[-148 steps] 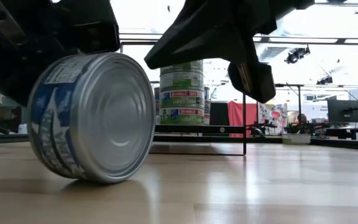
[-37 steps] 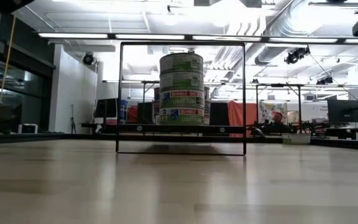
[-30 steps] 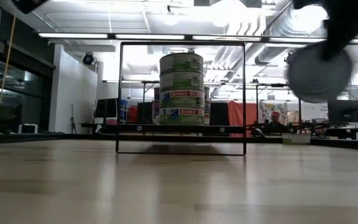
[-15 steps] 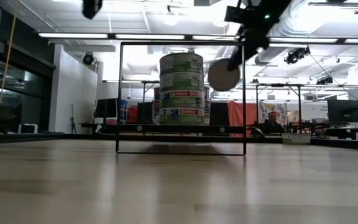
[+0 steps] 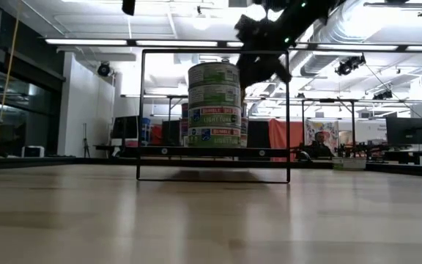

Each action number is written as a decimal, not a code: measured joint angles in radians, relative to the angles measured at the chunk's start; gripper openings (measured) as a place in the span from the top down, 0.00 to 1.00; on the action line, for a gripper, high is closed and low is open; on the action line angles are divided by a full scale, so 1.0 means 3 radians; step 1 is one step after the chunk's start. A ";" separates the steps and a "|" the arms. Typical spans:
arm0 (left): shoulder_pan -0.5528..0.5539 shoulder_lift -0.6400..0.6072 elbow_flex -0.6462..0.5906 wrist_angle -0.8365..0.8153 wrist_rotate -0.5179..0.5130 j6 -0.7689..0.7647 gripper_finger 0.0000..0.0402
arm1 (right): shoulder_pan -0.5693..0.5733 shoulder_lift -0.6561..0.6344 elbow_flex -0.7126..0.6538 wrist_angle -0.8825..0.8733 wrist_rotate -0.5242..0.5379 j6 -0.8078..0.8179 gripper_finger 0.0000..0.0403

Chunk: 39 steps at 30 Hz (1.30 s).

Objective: Stack canned seafood by type on shelf
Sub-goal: Stack the blue tuna can on top of the other blue tuna cans on the shelf

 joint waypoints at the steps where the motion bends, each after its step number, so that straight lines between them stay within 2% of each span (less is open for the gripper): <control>1: 0.0026 0.0000 0.0000 0.0055 0.0000 0.0034 1.00 | 0.0000 0.0058 0.0000 0.0069 0.0032 -0.0054 0.71; 13: 0.0142 -0.0001 0.0000 0.0114 0.0000 0.0359 1.00 | -0.0001 0.0484 0.0000 0.0616 0.0107 -0.0415 0.71; 18: 0.0141 -0.0001 0.0000 0.0102 0.0001 0.0381 1.00 | -0.0001 0.0506 0.0000 0.0653 0.0134 -0.0417 0.65; 29: 0.0141 -0.0001 0.0000 -0.0037 0.0001 0.0390 1.00 | -0.0001 0.0506 0.0002 0.0364 0.0173 -0.0156 0.61; 35: 0.0141 0.0000 0.0000 -0.0049 0.0001 0.0389 1.00 | -0.0001 0.0506 0.0001 0.0402 0.0149 0.0202 0.60; 39: 0.0141 0.0000 0.0000 -0.0048 0.0001 0.0377 1.00 | -0.0001 0.0506 0.0002 0.0381 0.0195 0.0257 0.60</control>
